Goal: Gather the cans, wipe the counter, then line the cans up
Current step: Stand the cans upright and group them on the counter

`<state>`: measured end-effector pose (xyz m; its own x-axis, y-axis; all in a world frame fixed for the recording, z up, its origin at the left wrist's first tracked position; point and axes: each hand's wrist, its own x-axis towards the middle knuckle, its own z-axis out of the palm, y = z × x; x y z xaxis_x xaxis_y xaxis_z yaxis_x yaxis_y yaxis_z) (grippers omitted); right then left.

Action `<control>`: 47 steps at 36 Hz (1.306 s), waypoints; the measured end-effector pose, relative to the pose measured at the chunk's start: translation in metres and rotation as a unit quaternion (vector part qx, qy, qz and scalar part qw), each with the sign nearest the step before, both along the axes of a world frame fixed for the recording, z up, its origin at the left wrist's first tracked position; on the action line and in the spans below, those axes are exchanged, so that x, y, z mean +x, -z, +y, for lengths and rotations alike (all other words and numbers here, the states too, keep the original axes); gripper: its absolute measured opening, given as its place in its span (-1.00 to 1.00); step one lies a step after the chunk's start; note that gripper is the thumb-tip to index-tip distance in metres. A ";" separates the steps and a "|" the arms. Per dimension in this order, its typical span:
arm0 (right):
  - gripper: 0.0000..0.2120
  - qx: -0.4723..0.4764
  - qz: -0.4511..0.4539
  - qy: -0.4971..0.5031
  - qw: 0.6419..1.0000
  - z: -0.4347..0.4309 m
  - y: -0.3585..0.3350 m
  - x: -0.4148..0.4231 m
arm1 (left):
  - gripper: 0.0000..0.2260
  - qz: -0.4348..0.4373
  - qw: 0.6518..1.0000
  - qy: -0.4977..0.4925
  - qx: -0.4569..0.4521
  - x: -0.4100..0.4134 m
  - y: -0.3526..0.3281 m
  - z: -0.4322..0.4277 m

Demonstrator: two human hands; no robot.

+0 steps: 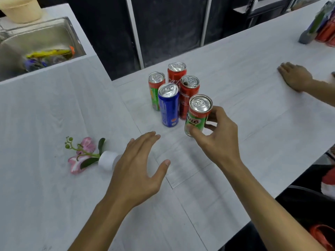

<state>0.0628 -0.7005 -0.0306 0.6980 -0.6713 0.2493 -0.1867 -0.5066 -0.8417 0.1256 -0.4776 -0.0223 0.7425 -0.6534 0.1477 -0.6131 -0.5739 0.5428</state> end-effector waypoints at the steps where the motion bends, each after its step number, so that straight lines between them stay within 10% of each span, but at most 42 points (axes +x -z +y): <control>1: -0.37 0.001 0.001 0.002 1.000 -0.004 0.002 0.000 | -0.40 0.001 1.000 0.002 0.002 0.001 0.002 -0.003; 32: -0.36 0.009 0.048 0.010 0.999 -0.034 0.036 0.018 | -0.38 0.048 0.998 -0.001 0.034 0.015 0.033 -0.034; 47: -0.14 -0.053 0.222 0.005 0.974 -0.001 0.031 -0.035 | -0.38 0.043 0.998 0.011 0.037 0.005 0.030 -0.015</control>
<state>0.0277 -0.7016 -0.0621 0.7464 -0.6655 -0.0069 -0.5256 -0.5830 -0.6196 0.1306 -0.4921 -0.0518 0.7352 -0.6770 0.0341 -0.5792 -0.6013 0.5505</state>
